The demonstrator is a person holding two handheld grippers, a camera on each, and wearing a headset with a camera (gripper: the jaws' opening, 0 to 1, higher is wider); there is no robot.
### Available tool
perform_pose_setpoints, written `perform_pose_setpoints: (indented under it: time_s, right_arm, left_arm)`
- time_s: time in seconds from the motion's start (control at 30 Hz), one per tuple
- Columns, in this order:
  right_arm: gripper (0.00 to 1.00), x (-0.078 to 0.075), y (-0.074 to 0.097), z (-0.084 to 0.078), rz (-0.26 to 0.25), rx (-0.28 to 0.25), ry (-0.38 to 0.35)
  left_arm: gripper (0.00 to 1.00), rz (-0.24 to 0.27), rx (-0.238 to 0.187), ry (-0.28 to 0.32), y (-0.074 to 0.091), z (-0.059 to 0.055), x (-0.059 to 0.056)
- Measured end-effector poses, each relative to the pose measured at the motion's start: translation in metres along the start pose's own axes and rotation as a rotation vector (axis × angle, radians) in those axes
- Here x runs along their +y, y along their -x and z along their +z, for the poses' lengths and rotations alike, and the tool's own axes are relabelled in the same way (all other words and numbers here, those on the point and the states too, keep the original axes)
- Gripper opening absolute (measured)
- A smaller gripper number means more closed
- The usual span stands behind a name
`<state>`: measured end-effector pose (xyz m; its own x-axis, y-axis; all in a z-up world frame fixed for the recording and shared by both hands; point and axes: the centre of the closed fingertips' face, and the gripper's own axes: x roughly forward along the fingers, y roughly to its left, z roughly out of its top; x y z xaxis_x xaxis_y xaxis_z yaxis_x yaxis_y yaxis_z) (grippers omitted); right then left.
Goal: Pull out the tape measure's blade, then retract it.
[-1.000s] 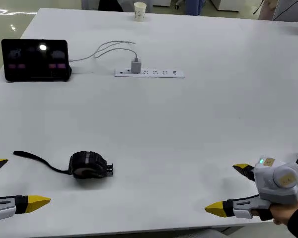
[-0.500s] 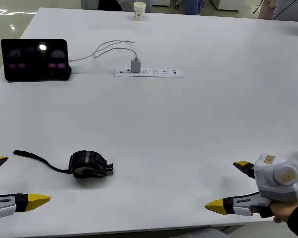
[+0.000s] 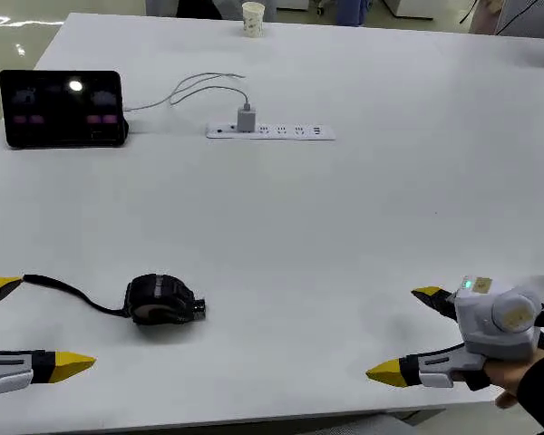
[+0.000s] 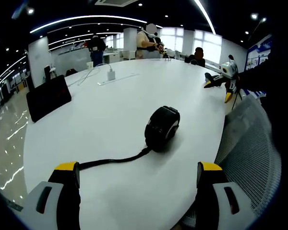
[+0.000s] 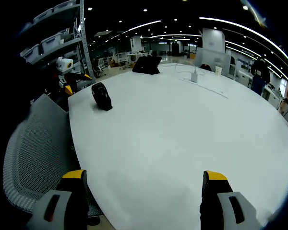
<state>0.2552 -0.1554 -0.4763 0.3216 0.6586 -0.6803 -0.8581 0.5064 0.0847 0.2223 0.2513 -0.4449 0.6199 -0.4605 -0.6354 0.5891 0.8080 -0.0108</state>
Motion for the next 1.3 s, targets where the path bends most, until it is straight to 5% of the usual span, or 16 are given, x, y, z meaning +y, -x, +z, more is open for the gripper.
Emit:
perform_pose_setpoints:
  time_s: [1.3]
  right_arm:
    - [0.99,0.008,-0.042,0.053,0.102,0.020,0.141]
  left_arm:
    - [0.90,-0.256,0.119,-0.307,-0.045,0.041,-0.030]
